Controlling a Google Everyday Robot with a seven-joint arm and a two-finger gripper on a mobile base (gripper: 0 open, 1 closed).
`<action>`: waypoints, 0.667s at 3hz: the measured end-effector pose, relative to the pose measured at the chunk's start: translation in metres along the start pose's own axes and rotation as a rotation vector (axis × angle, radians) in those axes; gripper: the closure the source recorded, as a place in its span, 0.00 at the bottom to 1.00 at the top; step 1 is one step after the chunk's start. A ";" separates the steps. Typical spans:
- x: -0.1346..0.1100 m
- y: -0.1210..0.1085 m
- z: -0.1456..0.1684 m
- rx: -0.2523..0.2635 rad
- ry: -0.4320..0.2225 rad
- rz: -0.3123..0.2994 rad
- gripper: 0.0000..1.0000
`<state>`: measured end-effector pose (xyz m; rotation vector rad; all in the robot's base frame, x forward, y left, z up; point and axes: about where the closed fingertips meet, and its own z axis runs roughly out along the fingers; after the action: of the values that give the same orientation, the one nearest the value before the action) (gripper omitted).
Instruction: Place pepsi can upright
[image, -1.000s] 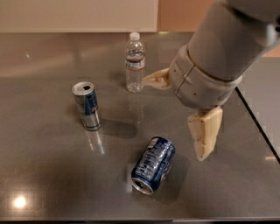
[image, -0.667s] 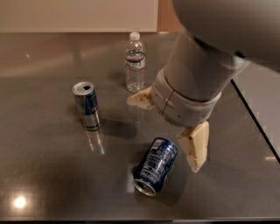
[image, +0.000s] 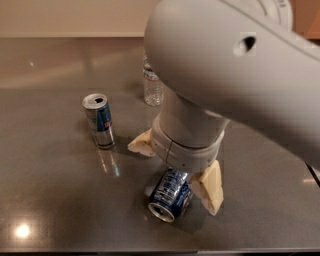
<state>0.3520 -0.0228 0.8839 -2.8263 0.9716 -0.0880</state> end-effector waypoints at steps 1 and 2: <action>-0.010 0.007 0.015 -0.029 -0.012 -0.042 0.00; -0.017 0.013 0.027 -0.058 -0.026 -0.071 0.00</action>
Offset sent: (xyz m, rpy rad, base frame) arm -0.0270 0.0006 -0.0527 -0.0622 0.1015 0.1034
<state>0.3336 -0.0190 0.8548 -2.9069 0.8831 -0.0313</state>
